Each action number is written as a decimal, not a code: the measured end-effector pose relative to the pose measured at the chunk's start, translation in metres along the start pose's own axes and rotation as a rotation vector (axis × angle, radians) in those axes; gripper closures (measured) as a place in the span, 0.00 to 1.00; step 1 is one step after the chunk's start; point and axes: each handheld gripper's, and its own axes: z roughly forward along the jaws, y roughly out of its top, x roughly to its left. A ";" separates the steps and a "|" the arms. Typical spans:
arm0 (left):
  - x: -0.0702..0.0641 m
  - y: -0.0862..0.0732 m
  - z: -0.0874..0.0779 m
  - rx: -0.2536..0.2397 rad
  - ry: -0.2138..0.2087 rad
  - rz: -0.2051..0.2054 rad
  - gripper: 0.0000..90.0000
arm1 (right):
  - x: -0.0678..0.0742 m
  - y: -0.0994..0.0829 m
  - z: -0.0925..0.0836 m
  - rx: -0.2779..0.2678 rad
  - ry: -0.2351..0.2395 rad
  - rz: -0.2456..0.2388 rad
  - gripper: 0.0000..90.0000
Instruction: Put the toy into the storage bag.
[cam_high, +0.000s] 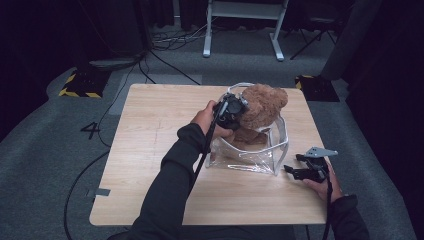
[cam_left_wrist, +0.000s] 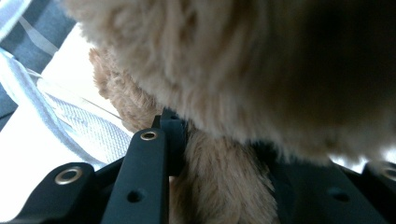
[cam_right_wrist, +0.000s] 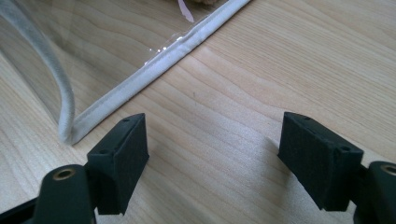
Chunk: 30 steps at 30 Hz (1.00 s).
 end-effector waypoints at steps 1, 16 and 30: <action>0.000 0.000 0.000 0.002 0.001 -0.001 0.75 | 0.000 0.000 0.000 0.000 0.000 0.000 0.26; 0.001 -0.004 -0.008 -0.015 -0.018 0.017 0.59 | 0.000 0.000 0.000 0.000 0.000 0.000 0.26; -0.005 -0.011 -0.029 -0.091 -0.014 0.035 0.42 | 0.000 0.000 0.000 0.000 0.000 0.000 0.26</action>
